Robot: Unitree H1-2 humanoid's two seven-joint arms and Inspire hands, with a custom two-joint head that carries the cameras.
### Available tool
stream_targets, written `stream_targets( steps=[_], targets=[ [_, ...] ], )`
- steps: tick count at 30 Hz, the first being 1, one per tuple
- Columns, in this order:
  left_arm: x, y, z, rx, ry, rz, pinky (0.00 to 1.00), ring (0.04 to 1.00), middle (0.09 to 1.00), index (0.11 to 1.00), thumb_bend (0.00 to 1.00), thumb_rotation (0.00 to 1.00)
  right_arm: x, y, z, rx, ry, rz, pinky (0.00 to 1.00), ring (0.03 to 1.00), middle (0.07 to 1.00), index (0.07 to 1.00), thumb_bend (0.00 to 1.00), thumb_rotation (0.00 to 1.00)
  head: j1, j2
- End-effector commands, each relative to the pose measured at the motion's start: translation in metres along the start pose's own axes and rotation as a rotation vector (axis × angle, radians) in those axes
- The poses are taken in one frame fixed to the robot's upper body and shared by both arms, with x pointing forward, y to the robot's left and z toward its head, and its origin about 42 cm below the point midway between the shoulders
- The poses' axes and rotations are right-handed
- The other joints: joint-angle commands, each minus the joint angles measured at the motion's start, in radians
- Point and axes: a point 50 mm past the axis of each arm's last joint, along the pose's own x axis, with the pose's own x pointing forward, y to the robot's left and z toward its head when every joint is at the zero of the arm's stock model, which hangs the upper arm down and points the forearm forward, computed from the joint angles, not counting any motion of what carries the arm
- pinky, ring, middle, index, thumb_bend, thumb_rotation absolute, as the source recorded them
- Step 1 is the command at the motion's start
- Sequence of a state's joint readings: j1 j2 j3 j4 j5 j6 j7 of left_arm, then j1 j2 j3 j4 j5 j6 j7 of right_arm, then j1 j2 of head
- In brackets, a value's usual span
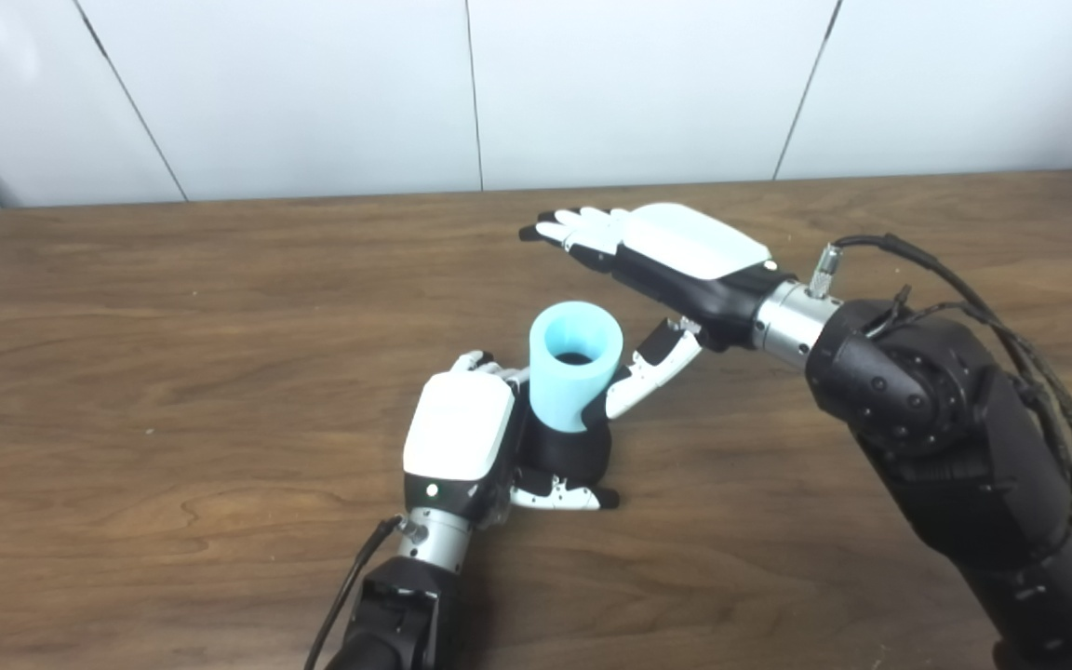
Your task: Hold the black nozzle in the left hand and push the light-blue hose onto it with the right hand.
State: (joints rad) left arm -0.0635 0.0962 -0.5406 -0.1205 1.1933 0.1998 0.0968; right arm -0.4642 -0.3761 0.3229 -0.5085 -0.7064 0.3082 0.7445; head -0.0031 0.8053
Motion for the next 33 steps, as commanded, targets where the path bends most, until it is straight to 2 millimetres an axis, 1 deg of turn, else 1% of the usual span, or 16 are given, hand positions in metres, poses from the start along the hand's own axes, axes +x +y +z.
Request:
stream_targets(
  steps=[1, 5, 10, 13, 17, 20, 21, 24, 27, 30, 33],
  targets=[
    [-0.005, -0.010, 0.002, 0.009, -0.011, -0.082, 0.80, 0.606, 0.468, 0.498, 0.53, 0.00, -0.002, -0.020, 0.007, -0.031, -0.036, -0.085, 1.00, 1.000, 1.000, 0.978, 1.00, 0.46, -0.001, 0.001],
    [-0.004, -0.010, 0.002, 0.011, -0.009, -0.088, 0.80, 0.612, 0.468, 0.498, 0.53, 0.00, -0.007, -0.030, 0.006, -0.025, -0.039, -0.098, 1.00, 1.000, 1.000, 0.976, 1.00, 0.49, -0.002, 0.002],
    [-0.004, -0.009, 0.000, 0.007, -0.015, -0.077, 0.80, 0.607, 0.475, 0.495, 0.53, 0.00, -0.036, -0.049, 0.008, -0.023, -0.042, -0.121, 1.00, 1.000, 0.992, 0.964, 1.00, 0.51, -0.001, 0.005],
    [-0.005, -0.009, -0.001, 0.005, -0.016, -0.078, 0.79, 0.603, 0.476, 0.494, 0.53, 0.00, -0.051, -0.057, 0.010, -0.029, -0.049, -0.110, 1.00, 1.000, 0.983, 0.958, 1.00, 0.51, -0.002, 0.007],
    [-0.005, -0.009, -0.003, -0.011, -0.021, -0.081, 0.80, 0.601, 0.477, 0.493, 0.53, 0.00, -0.066, -0.063, 0.016, -0.038, -0.071, -0.108, 1.00, 0.987, 0.958, 0.925, 0.99, 0.57, -0.004, 0.008],
    [-0.005, -0.009, -0.004, -0.011, -0.021, -0.084, 0.80, 0.600, 0.471, 0.495, 0.53, 0.00, -0.075, -0.067, 0.022, -0.049, -0.087, -0.107, 1.00, 0.964, 0.936, 0.906, 0.94, 0.64, -0.006, 0.009],
    [-0.005, -0.009, -0.004, -0.009, -0.021, -0.085, 0.80, 0.602, 0.469, 0.497, 0.53, 0.00, -0.077, -0.068, 0.024, -0.054, -0.096, -0.107, 0.98, 0.956, 0.932, 0.904, 0.92, 0.67, -0.006, 0.009],
    [-0.005, -0.009, -0.004, -0.010, -0.020, -0.087, 0.80, 0.604, 0.470, 0.497, 0.53, 0.00, -0.080, -0.067, 0.029, -0.059, -0.114, -0.111, 0.95, 0.952, 0.929, 0.906, 0.88, 0.72, -0.003, 0.009],
    [-0.005, -0.009, -0.003, -0.010, -0.018, -0.082, 0.80, 0.602, 0.466, 0.497, 0.53, 0.00, -0.082, -0.060, 0.036, -0.065, -0.146, -0.117, 0.94, 0.954, 0.929, 0.914, 0.83, 0.76, -0.003, 0.009],
    [-0.005, -0.009, -0.003, 0.000, -0.018, -0.087, 0.80, 0.606, 0.471, 0.498, 0.53, 0.00, -0.083, -0.048, 0.041, -0.074, -0.176, -0.109, 0.96, 0.971, 0.953, 0.937, 0.81, 0.75, -0.003, 0.009],
    [-0.005, -0.009, -0.004, 0.017, -0.020, -0.091, 0.79, 0.609, 0.490, 0.487, 0.52, 0.00, -0.085, -0.035, 0.046, -0.125, -0.205, -0.110, 0.98, 0.997, 0.995, 0.968, 0.76, 0.83, -0.003, 0.009]
  ],
)
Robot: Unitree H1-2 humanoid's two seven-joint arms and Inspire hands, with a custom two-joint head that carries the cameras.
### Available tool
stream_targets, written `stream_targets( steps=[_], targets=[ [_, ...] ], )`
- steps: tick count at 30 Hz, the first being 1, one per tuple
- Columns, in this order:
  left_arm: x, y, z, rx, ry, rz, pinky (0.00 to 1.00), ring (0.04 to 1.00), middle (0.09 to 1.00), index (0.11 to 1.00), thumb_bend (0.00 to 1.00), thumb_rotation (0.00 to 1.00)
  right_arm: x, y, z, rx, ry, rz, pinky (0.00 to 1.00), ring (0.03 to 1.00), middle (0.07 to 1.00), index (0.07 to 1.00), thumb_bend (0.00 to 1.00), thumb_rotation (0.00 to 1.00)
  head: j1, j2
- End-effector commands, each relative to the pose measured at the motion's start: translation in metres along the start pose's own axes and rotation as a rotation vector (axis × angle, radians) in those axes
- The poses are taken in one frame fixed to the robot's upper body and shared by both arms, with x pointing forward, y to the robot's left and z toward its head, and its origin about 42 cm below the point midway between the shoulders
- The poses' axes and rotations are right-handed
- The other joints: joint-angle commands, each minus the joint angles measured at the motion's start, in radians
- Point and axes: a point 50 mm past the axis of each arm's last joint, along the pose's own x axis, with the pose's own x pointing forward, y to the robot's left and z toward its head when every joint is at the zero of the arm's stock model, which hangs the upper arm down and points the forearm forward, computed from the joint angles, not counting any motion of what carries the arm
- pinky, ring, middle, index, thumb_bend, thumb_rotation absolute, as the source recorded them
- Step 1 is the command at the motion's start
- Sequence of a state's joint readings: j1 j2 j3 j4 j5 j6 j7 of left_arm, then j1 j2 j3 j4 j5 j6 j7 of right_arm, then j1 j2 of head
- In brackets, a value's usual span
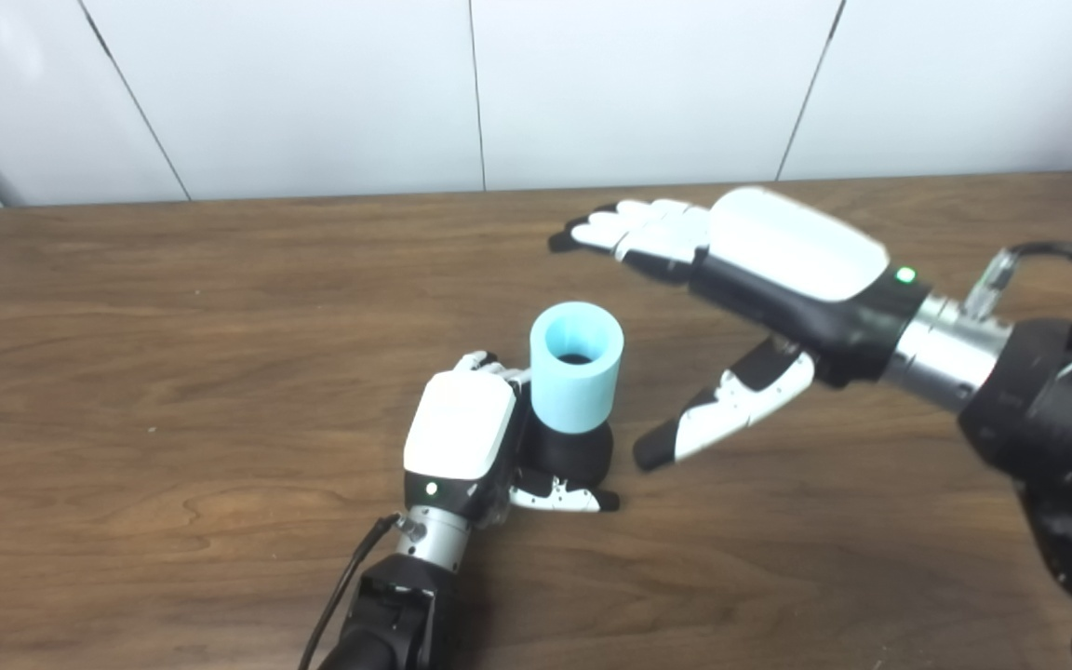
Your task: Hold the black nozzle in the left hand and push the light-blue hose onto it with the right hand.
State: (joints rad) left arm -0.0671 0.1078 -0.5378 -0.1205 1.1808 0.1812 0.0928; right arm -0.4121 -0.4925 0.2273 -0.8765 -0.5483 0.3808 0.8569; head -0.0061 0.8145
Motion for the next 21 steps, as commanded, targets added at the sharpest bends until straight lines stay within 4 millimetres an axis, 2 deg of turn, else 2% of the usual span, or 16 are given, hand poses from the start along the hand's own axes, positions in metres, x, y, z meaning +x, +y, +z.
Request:
stream_targets(
  steps=[1, 7, 15, 21],
  targets=[
    [-0.005, -0.010, -0.001, 0.021, -0.004, -0.086, 0.79, 0.609, 0.490, 0.487, 0.52, 0.00, -0.003, -0.002, 0.008, -0.088, -0.044, -0.066, 0.99, 0.999, 0.998, 0.972, 0.75, 0.85, 0.000, 0.000],
    [-0.006, -0.009, -0.001, 0.006, 0.002, -0.088, 0.80, 0.613, 0.483, 0.491, 0.53, 0.00, -0.003, 0.014, 0.010, -0.135, -0.050, -0.031, 1.00, 1.000, 1.000, 0.967, 0.72, 0.90, 0.003, 0.003],
    [-0.005, -0.009, -0.001, 0.002, 0.003, -0.082, 0.80, 0.606, 0.476, 0.493, 0.53, 0.00, -0.004, 0.032, 0.002, -0.154, -0.039, -0.013, 1.00, 1.000, 1.000, 0.977, 0.71, 0.89, 0.003, 0.004],
    [-0.005, -0.011, -0.001, -0.004, 0.004, -0.084, 0.80, 0.601, 0.476, 0.491, 0.53, 0.00, -0.007, 0.035, -0.001, -0.153, -0.028, -0.007, 1.00, 1.000, 1.000, 0.988, 0.70, 0.95, 0.000, 0.006]
  ],
)
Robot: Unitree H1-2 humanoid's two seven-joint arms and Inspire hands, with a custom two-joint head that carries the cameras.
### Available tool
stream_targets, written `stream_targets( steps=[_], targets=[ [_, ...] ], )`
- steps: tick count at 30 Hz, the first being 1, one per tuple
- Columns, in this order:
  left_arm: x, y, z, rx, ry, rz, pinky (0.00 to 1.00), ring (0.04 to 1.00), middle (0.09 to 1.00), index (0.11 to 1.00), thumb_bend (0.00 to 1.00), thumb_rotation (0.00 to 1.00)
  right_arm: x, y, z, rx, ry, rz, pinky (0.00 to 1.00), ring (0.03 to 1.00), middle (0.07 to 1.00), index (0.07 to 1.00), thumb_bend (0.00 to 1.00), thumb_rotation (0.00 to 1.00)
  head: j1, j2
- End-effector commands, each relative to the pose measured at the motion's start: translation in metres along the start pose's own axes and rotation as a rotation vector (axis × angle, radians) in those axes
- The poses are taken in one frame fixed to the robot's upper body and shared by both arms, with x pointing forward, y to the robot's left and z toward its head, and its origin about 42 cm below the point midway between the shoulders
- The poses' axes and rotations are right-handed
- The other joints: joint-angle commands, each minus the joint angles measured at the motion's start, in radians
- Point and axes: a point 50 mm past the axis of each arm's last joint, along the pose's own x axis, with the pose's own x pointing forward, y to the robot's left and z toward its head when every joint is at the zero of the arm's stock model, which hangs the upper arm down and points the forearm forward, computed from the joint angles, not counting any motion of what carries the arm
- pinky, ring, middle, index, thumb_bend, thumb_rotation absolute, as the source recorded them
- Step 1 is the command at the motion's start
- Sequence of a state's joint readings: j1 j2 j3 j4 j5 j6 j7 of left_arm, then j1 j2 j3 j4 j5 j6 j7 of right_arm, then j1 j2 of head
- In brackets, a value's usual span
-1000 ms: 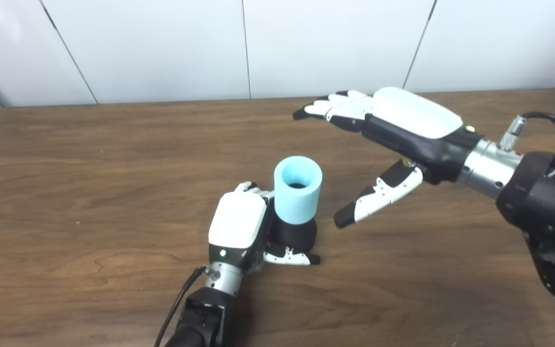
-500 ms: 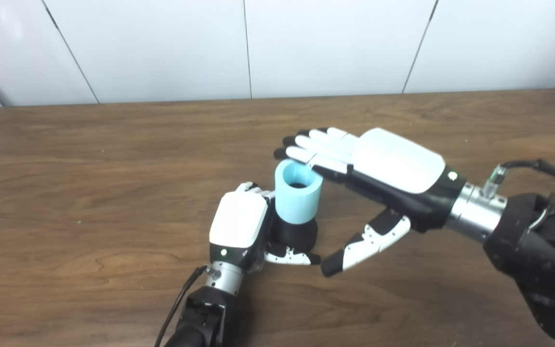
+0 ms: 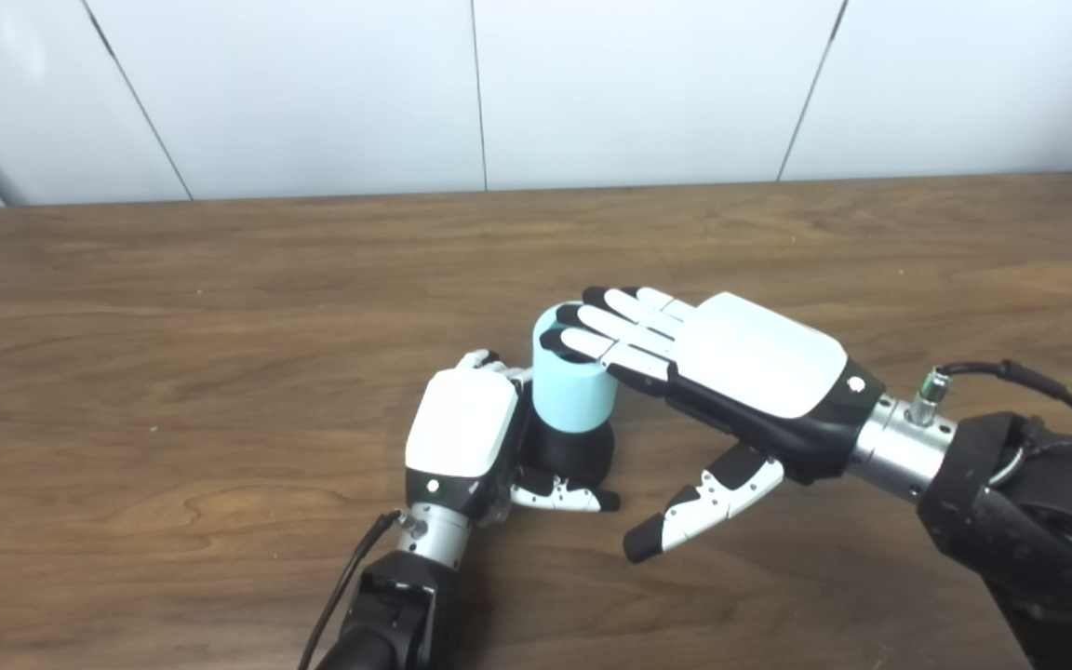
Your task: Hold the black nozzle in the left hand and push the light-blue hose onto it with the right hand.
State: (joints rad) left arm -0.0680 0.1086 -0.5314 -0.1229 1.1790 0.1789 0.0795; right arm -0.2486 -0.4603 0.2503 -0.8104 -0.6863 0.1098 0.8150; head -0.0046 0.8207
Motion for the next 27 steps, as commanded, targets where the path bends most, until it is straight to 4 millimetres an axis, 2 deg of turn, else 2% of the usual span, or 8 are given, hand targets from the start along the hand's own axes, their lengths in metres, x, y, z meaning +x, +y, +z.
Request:
stream_targets(
  steps=[1, 16, 27],
  targets=[
    [-0.005, -0.012, 0.000, -0.005, 0.002, -0.078, 0.80, 0.603, 0.480, 0.490, 0.53, 0.00, -0.001, -0.011, 0.001, -0.036, -0.016, -0.063, 1.00, 1.000, 1.000, 0.989, 0.70, 0.95, -0.006, 0.002],
    [-0.005, -0.010, 0.001, -0.005, 0.003, -0.079, 0.80, 0.604, 0.480, 0.490, 0.53, 0.00, 0.003, -0.006, 0.001, -0.031, -0.026, -0.043, 1.00, 1.000, 1.000, 0.980, 0.69, 0.93, -0.008, 0.004],
    [-0.004, -0.010, 0.002, 0.005, 0.005, -0.089, 0.80, 0.614, 0.499, 0.481, 0.52, 0.00, 0.004, -0.020, 0.009, -0.034, -0.048, -0.109, 1.00, 1.000, 1.000, 0.993, 0.69, 0.94, -0.004, 0.007]
  ],
)
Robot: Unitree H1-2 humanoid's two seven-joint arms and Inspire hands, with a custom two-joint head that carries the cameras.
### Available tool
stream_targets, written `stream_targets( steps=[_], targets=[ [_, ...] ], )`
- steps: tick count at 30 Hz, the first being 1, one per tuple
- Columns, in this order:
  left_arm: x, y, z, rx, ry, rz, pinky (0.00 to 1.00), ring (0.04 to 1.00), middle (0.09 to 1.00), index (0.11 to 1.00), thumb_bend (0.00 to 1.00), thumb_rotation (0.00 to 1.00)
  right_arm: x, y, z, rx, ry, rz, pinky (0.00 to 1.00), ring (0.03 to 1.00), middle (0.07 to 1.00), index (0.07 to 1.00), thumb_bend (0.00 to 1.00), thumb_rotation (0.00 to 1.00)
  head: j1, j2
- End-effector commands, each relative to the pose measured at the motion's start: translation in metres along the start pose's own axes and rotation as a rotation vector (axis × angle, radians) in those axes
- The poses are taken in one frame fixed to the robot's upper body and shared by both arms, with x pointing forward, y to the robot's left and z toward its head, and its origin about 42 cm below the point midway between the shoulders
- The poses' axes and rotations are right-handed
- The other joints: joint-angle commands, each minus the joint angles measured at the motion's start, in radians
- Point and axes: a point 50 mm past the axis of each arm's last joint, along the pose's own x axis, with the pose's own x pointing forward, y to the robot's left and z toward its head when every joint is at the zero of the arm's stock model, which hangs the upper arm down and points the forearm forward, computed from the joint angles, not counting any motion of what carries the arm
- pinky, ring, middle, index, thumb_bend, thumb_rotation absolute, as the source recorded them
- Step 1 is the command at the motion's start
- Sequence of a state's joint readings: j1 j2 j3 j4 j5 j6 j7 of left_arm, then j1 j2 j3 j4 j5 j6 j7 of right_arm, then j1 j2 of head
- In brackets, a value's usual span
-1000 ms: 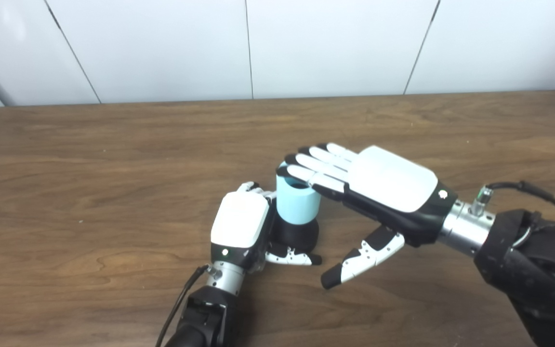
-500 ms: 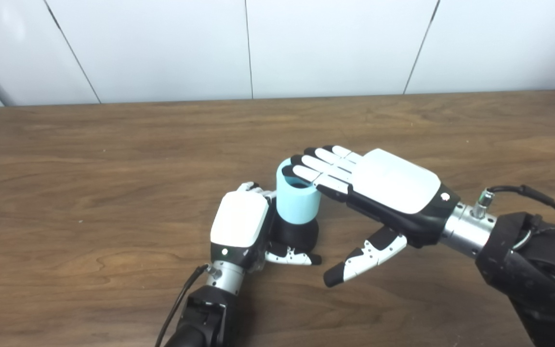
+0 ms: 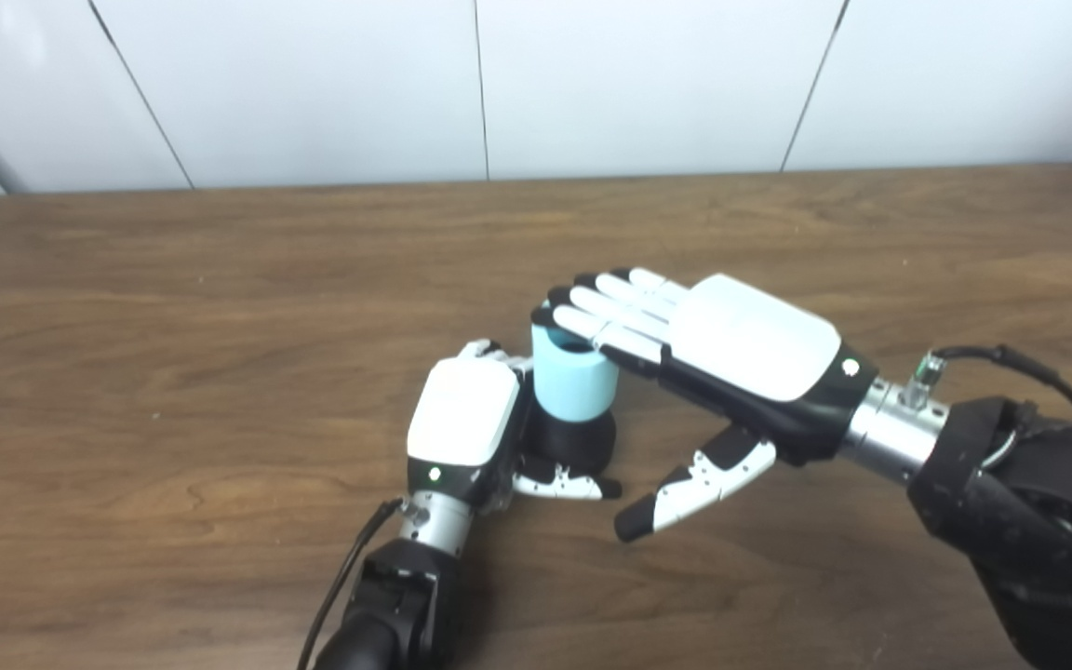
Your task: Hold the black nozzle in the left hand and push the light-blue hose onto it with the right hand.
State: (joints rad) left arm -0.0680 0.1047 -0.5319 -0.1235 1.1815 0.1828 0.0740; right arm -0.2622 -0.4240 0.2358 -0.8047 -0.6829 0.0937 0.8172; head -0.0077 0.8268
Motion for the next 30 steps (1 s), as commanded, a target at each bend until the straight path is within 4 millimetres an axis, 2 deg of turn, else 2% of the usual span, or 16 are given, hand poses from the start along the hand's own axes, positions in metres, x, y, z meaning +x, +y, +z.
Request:
stream_targets(
  steps=[1, 12, 15, 23, 30],
  targets=[
    [-0.004, -0.010, 0.001, 0.007, 0.003, -0.089, 0.80, 0.616, 0.502, 0.480, 0.52, 0.00, 0.000, -0.018, 0.007, -0.042, -0.034, -0.081, 1.00, 1.000, 1.000, 0.992, 0.69, 0.94, -0.001, 0.001],
    [-0.003, -0.011, 0.001, 0.027, -0.001, -0.092, 0.80, 0.615, 0.495, 0.484, 0.52, 0.00, -0.001, -0.031, 0.009, -0.059, -0.042, -0.105, 1.00, 1.000, 1.000, 0.988, 0.69, 0.94, -0.003, -0.001],
    [-0.002, -0.010, 0.001, 0.024, 0.001, -0.100, 0.81, 0.623, 0.504, 0.478, 0.52, 0.00, -0.002, -0.030, 0.007, -0.069, -0.032, -0.080, 1.00, 1.000, 1.000, 0.995, 0.69, 0.98, -0.002, 0.000],
    [-0.003, -0.008, 0.002, 0.009, 0.001, -0.093, 0.80, 0.619, 0.498, 0.482, 0.52, 0.00, -0.002, -0.022, 0.006, -0.063, -0.024, -0.045, 1.00, 1.000, 1.000, 0.978, 0.68, 0.94, 0.001, 0.001],
    [-0.002, -0.008, 0.003, 0.013, 0.005, -0.096, 0.81, 0.620, 0.487, 0.488, 0.53, 0.00, 0.001, -0.013, 0.003, -0.068, -0.024, -0.017, 1.00, 1.000, 1.000, 0.966, 0.67, 0.95, 0.003, -0.001]
  ],
)
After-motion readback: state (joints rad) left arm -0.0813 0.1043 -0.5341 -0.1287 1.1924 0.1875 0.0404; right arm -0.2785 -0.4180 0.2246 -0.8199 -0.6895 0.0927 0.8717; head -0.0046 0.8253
